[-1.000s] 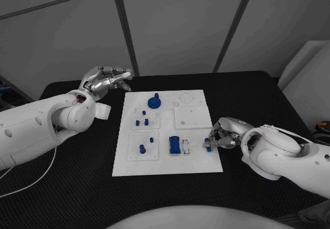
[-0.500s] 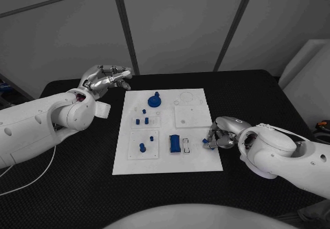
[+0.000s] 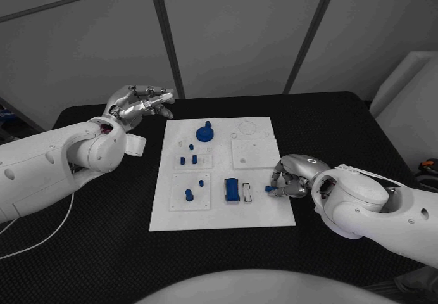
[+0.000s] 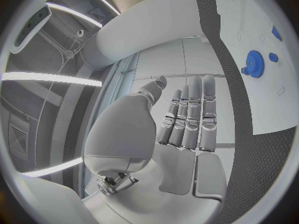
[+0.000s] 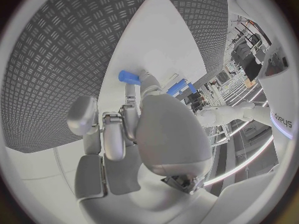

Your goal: Assemble the parts on the task board

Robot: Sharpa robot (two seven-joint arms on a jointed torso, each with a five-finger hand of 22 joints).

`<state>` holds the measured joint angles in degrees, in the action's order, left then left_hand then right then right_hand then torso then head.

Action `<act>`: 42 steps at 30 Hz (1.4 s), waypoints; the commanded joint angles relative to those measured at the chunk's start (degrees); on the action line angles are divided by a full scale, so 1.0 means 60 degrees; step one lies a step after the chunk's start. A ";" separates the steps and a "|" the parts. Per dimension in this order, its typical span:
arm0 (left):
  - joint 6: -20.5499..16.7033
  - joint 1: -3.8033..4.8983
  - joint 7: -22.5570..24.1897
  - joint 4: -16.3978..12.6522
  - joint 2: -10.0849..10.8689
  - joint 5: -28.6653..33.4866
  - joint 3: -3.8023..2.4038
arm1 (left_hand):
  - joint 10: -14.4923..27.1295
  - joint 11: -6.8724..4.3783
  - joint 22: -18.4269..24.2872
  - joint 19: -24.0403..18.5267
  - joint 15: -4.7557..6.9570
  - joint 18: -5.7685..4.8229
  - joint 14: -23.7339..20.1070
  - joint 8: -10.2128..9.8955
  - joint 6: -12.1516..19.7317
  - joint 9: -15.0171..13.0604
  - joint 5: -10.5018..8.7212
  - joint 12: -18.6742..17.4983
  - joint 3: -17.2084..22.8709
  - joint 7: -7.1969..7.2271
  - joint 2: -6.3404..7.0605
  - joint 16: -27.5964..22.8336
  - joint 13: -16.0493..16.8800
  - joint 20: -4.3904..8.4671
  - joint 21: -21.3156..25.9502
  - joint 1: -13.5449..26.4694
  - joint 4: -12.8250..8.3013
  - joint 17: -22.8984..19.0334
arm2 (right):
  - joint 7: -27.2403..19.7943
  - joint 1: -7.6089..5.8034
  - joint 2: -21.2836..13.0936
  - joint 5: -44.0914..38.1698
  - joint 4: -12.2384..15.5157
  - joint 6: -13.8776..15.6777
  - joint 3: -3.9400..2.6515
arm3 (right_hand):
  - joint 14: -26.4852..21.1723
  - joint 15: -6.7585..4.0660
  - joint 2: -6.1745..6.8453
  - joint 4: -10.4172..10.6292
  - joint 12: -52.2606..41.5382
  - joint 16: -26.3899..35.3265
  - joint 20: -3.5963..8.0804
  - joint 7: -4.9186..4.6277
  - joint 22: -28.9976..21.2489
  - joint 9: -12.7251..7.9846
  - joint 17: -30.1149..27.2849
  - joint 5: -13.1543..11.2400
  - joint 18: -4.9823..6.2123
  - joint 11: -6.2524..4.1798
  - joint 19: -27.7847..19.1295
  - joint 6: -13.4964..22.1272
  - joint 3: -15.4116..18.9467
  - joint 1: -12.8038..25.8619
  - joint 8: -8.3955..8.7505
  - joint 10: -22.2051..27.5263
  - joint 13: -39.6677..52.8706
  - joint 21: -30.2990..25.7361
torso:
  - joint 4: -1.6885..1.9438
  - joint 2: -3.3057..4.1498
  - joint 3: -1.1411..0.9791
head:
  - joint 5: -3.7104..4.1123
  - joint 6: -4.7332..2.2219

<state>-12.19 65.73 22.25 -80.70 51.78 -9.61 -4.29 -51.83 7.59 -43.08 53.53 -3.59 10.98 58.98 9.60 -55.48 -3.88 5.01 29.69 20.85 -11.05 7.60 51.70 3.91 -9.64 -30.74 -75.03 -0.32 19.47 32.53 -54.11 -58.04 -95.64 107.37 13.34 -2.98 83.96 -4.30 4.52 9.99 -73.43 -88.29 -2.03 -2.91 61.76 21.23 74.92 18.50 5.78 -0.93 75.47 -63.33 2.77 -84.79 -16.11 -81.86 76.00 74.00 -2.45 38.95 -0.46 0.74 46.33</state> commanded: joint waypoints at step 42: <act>0.0087 0.0011 0.0097 -0.0043 -0.0006 0.0017 -0.0007 | 0.0089 -0.0003 0.0019 0.0053 -0.0004 -0.0091 -0.0051 0.0040 0.0068 0.0004 0.0017 0.0070 -0.0051 0.0000 -0.0057 0.0052 -0.0015 -0.0005 0.0015 -0.0060 0.0009 -0.0021 | 0.0127 0.0058 0.0812 0.3011 0.0029 0.1355 0.0054 | 0.0927 -0.0181 0.0890 0.0987 -0.0178 -0.0107 0.0143 0.0154 0.0409 0.0531 0.2176 0.1955 -0.0088 -0.0197 0.0219 -0.0239 -0.2422 0.1262 -0.0243 -0.0255 0.0163 0.0217 | 0.0003 0.0005 -0.0004 | -0.0084 0.0044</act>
<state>-12.19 65.72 22.25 -80.84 51.79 -9.61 -4.29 -51.83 7.59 -43.02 53.53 -3.58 10.98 58.98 9.60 -55.48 -3.88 5.01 29.91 20.85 -11.05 7.60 51.71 3.91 -9.64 -30.74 -75.03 -0.31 19.39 32.82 -53.70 -53.29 -78.89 107.56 23.88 -2.66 83.94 -4.95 9.79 15.67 -74.31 -88.63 -1.23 -2.59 64.25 23.67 74.90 29.74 5.78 -2.06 76.71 -63.75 -11.67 -77.47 -17.33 -83.01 74.94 75.17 -2.44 38.99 -0.46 0.28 46.54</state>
